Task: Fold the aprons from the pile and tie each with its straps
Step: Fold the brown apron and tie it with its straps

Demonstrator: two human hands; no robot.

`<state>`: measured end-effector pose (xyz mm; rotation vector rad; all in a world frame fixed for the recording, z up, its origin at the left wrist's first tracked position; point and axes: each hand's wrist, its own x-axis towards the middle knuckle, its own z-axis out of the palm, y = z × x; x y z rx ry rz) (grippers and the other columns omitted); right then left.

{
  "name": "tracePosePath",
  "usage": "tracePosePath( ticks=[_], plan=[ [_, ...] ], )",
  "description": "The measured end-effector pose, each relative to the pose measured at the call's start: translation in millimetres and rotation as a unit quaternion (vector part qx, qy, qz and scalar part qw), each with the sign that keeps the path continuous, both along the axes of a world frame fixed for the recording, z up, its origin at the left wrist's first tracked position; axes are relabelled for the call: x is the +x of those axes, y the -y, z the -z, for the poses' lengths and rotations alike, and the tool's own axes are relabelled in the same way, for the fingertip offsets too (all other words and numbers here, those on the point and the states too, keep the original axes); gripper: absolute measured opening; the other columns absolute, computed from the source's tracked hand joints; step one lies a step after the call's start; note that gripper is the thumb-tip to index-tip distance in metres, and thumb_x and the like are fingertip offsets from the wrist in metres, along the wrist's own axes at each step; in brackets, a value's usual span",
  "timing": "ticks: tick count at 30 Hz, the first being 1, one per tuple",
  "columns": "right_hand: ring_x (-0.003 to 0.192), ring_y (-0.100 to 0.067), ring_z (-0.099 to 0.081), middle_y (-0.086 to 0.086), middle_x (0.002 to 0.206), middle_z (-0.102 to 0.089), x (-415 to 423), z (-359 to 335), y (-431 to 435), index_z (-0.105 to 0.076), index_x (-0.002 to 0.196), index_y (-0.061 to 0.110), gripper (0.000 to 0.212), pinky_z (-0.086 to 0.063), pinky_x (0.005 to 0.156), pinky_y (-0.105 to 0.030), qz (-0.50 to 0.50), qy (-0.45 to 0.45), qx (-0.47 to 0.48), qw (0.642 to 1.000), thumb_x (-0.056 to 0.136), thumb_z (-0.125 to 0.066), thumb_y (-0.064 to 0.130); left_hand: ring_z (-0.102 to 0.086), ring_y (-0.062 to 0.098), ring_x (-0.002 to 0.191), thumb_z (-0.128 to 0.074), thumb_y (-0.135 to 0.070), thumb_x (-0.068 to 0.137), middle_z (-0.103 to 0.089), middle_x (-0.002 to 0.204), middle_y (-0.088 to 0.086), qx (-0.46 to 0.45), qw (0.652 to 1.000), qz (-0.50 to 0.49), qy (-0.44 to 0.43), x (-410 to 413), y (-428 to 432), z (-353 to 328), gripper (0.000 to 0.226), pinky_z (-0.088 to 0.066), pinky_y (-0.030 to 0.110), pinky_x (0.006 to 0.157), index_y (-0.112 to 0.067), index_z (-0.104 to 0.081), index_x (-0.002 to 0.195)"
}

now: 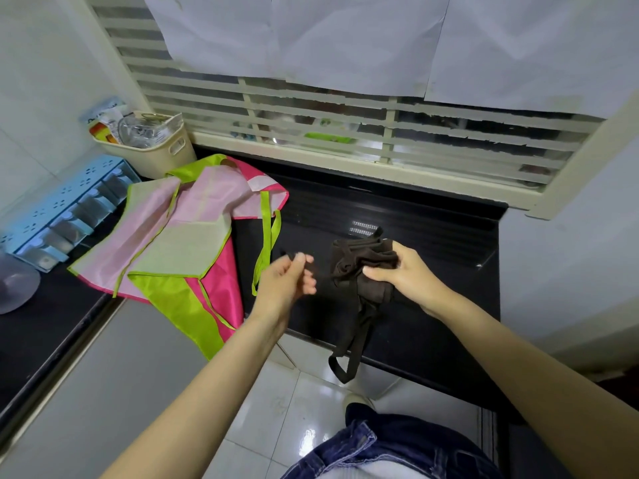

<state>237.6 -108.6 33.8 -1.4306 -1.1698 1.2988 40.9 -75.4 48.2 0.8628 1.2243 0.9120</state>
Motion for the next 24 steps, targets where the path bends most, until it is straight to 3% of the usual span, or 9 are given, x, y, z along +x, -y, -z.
tracePosePath(
  ticks=[2,4,8,10,12,15,17,20,24],
  plan=[
    [0.101,-0.009,-0.064,0.012,0.095,-0.070,3.4,2.2,0.0,-0.065,0.091,0.034,0.028,-0.044,0.101,-0.037,-0.030,0.061,0.002,0.998,0.079,-0.073,0.010,-0.060,0.004,0.051,-0.043,-0.010,0.099,-0.056,0.068,0.007,0.071,0.997,0.001,0.021,-0.4,-10.7,-21.1,0.022,-0.052,0.014,0.055,-0.007,-0.061,0.087],
    [0.101,-0.009,-0.064,0.013,0.092,-0.070,1.9,3.8,1.8,-0.065,0.088,0.037,0.030,-0.044,0.099,-0.038,-0.092,0.113,-0.002,0.989,0.076,-0.076,0.011,-0.068,0.007,0.066,-0.040,-0.007,0.100,-0.065,0.078,0.006,0.095,0.991,0.013,0.099,2.0,-27.8,-36.2,0.023,-0.054,0.015,0.066,-0.004,-0.060,0.089],
    [0.083,0.004,-0.061,0.011,0.083,-0.065,-8.9,-3.5,7.0,-0.061,0.088,0.023,0.032,-0.045,0.079,-0.014,-0.142,0.073,0.011,0.987,0.076,-0.071,-0.004,-0.069,0.012,0.087,-0.037,-0.005,0.100,-0.070,0.091,0.006,0.077,0.978,0.039,0.189,5.5,-59.5,-37.1,0.024,-0.054,0.016,0.079,0.002,-0.060,0.095],
    [0.081,0.003,-0.060,0.010,0.083,-0.063,-8.7,-9.7,7.5,-0.060,0.088,0.019,0.030,-0.045,0.076,-0.012,-0.139,0.050,0.027,0.989,0.076,-0.070,-0.007,-0.068,0.012,0.091,-0.037,-0.003,0.099,-0.066,0.098,0.009,0.062,0.979,0.031,0.192,3.0,-65.2,-21.5,0.023,-0.053,0.018,0.086,0.002,-0.060,0.096],
    [0.080,0.002,-0.060,0.009,0.083,-0.063,-6.8,-14.2,8.2,-0.060,0.087,0.016,0.030,-0.046,0.074,-0.013,-0.135,0.027,0.037,0.990,0.076,-0.069,-0.009,-0.064,0.010,0.095,-0.037,-0.002,0.099,-0.064,0.103,0.007,0.054,0.986,0.033,0.157,0.2,-62.8,-1.0,0.024,-0.051,0.016,0.087,0.001,-0.061,0.100],
    [0.085,-0.001,-0.063,0.008,0.085,-0.066,-6.5,-16.7,8.3,-0.061,0.091,0.013,0.032,-0.048,0.075,-0.015,-0.092,-0.051,0.045,0.993,0.076,-0.065,-0.014,-0.064,0.010,0.092,-0.041,-0.005,0.099,-0.067,0.101,0.005,0.009,0.996,0.045,0.080,-0.9,-46.8,33.1,0.024,-0.053,0.015,0.077,0.002,-0.062,0.108],
    [0.090,-0.005,-0.065,0.007,0.088,-0.070,-8.1,-17.6,5.1,-0.061,0.097,0.015,0.036,-0.051,0.077,-0.019,-0.039,-0.120,0.041,0.991,0.077,-0.062,-0.015,-0.064,0.013,0.079,-0.048,-0.004,0.096,-0.072,0.083,0.003,-0.020,0.998,0.049,0.025,1.0,-29.1,49.9,0.018,-0.054,0.016,0.068,-0.002,-0.066,0.096],
    [0.098,-0.010,-0.066,0.005,0.097,-0.072,-11.9,-15.2,-0.3,-0.062,0.104,0.018,0.038,-0.054,0.085,-0.024,0.022,-0.169,0.027,0.985,0.079,-0.062,-0.011,-0.061,0.003,0.060,-0.052,0.000,0.093,-0.067,0.058,-0.006,-0.022,0.996,0.060,-0.066,10.1,-1.2,57.2,0.024,-0.049,0.010,0.059,-0.007,-0.064,0.074],
    [0.097,-0.013,-0.067,0.000,0.105,-0.070,-19.4,-7.3,-3.4,-0.061,0.107,0.017,0.035,-0.056,0.079,-0.025,0.090,-0.198,-0.003,0.976,0.081,-0.064,-0.005,-0.058,0.005,0.054,-0.058,-0.016,0.094,-0.066,0.059,-0.002,0.002,0.993,0.049,-0.109,23.0,27.5,62.1,0.025,-0.048,0.020,0.056,-0.005,-0.067,0.073]
  ],
)
